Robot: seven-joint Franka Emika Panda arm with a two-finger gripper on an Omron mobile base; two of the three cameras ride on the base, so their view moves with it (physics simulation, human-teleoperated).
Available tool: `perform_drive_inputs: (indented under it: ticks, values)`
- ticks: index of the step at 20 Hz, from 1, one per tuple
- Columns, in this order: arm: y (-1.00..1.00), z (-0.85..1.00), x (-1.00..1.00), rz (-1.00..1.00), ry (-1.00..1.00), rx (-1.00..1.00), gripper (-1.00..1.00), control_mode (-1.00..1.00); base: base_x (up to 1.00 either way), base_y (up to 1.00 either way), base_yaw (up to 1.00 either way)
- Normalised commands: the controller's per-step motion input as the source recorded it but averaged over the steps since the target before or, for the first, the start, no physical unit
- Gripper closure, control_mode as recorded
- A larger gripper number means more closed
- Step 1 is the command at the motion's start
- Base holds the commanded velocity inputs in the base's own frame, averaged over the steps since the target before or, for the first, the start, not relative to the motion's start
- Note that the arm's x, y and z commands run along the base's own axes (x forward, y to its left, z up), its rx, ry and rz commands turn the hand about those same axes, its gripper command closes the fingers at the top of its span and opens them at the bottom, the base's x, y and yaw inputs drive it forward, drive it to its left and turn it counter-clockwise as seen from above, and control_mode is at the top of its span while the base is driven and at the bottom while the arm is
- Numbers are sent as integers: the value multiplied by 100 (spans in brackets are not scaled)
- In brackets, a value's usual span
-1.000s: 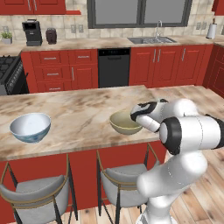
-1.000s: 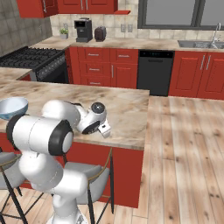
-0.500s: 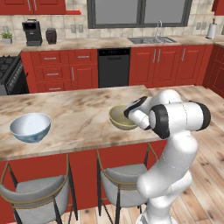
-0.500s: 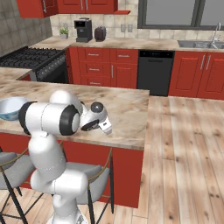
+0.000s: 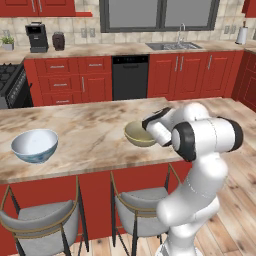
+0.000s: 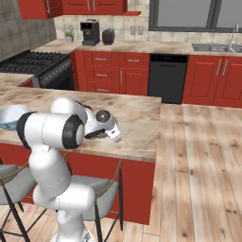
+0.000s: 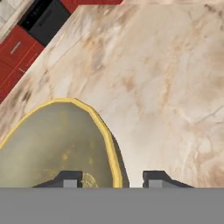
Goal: Pick up the bowls from the cabinet and place each bowl in front of a stool on the dining counter.
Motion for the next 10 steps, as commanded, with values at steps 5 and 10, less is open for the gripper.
perform_drive_inputs:
  ticks: [5, 10]
  values:
    - [-12, 100, -2, -1, -12, 0, -100, -100, 0, 0, 0]
    - [-17, 75, -42, 0, -8, 0, -100, -100, 0, 0, 0]
